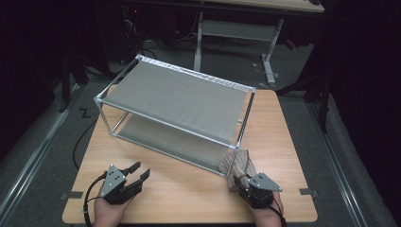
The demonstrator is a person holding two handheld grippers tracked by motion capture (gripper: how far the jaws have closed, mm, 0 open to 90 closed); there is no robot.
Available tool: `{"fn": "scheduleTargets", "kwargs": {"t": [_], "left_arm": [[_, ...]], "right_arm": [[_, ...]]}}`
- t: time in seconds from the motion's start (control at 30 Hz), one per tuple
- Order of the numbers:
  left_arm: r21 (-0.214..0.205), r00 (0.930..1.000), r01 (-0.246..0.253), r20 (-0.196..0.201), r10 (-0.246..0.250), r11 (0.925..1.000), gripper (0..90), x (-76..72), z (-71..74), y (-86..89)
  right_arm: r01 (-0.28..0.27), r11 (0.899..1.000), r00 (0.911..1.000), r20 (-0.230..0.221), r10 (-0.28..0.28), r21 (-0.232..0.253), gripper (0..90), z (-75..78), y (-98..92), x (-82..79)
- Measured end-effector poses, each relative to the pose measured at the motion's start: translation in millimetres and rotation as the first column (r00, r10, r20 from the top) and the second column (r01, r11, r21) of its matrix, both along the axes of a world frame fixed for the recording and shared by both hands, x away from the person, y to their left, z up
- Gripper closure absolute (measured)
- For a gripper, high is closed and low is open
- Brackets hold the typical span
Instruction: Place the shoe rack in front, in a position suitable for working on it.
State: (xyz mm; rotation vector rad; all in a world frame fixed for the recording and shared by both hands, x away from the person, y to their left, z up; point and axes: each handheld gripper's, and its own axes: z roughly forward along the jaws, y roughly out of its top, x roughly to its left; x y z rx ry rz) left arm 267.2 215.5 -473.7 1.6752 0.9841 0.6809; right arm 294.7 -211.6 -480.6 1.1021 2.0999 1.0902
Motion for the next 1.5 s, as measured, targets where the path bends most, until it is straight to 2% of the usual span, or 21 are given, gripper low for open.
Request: {"fn": "scheduleTargets", "kwargs": {"t": [0.2, 0.43, 0.57, 0.63, 0.8, 0.9, 1.03, 1.13, 1.37, 1.5], "left_arm": [[0.020, 1.0000, 0.009, -0.001, -0.009, 0.9998, 52.5, -1.6, -0.5, -7.0], [0.044, 0.9998, 0.021, 0.000, -0.021, 0.9988, 52.3, -1.3, -0.7, -13.5], [0.041, 0.9998, 0.022, -0.006, -0.021, 0.9989, 52.3, -0.2, -2.2, -14.1], [0.044, 0.9996, 0.026, -0.004, -0.026, 0.9987, 52.3, 0.0, -2.0, -14.2], [0.041, 0.9995, 0.032, 0.002, -0.032, 0.9986, 52.3, -2.2, -0.7, -16.1], [0.043, 0.9994, 0.032, 0.009, -0.032, 0.9986, 51.9, -3.0, 1.6, -16.0], [0.026, 0.9990, 0.035, 0.026, -0.036, 0.9990, 51.4, -5.2, 7.9, -15.5], [0.018, 0.9975, 0.059, 0.038, -0.060, 0.9981, 51.2, -8.9, 17.0, -21.4], [0.040, 0.9907, 0.129, 0.040, -0.130, 0.9909, 51.6, -11.2, 29.3, -43.5], [0.015, 0.9828, 0.182, 0.032, -0.182, 0.9833, 51.6, -8.4, 29.7, -64.6]], "right_arm": [[-0.088, 0.996, 0.9961, 0.004, 0.088, 0.002, 64.5, 1.5, 17.1, -5.1], [-0.212, 0.977, 0.9771, 0.009, 0.213, -0.007, 64.4, 1.0, 46.2, -14.6], [-0.253, 0.967, 0.9675, 0.011, 0.253, -0.023, 64.4, -0.1, 56.0, -17.8], [-0.253, 0.967, 0.9672, 0.015, 0.254, -0.025, 64.3, 0.5, 56.0, -18.0], [-0.199, 0.980, 0.9793, 0.036, 0.199, 0.002, 64.2, 4.9, 41.6, -15.2], [-0.139, 0.989, 0.9900, 0.032, 0.138, 0.043, 64.2, 6.7, 26.8, -11.0], [-0.069, 0.996, 0.9972, 0.034, 0.067, 0.063, 64.1, 7.6, 9.5, -5.1], [-0.023, 0.998, 0.9992, 0.033, 0.021, 0.063, 64.1, 6.3, -2.4, -1.7], [0.044, 0.996, 0.9979, 0.043, -0.047, 0.071, 64.0, 7.2, -21.1, 1.6], [0.067, 0.994, 0.9964, 0.046, -0.072, 0.089, 64.0, 7.7, -28.1, 2.8]]}}
